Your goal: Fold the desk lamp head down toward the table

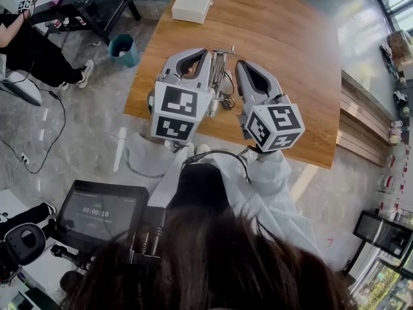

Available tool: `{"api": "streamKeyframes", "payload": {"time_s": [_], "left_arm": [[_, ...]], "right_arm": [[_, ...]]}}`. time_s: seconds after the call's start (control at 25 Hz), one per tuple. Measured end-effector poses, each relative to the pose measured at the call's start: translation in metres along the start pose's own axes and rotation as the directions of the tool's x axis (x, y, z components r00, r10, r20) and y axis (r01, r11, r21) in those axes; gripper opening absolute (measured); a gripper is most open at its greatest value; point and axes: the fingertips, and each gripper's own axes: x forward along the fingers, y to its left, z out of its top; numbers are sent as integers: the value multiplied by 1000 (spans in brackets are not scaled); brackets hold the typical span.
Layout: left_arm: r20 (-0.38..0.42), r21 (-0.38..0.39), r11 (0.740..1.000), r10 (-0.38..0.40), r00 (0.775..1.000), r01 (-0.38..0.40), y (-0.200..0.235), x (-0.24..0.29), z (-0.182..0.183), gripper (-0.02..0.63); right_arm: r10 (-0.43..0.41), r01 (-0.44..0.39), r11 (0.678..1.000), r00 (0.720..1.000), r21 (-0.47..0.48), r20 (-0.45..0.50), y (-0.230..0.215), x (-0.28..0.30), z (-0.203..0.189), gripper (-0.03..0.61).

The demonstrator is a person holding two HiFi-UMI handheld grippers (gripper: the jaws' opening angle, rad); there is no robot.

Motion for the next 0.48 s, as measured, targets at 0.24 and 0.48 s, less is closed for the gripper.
{"api": "streamKeyframes", "payload": {"time_s": [0.24, 0.48], "left_arm": [[-5, -13, 1000, 9, 1000, -10, 5, -1, 1, 2], [-10, -20, 1000, 14, 1000, -14, 5, -1, 0, 2]], "right_arm": [[9, -9, 1000, 1000, 5, -1, 3, 3, 1, 0], [22, -22, 1000, 1000, 5, -9, 6, 5, 0, 0]]}}
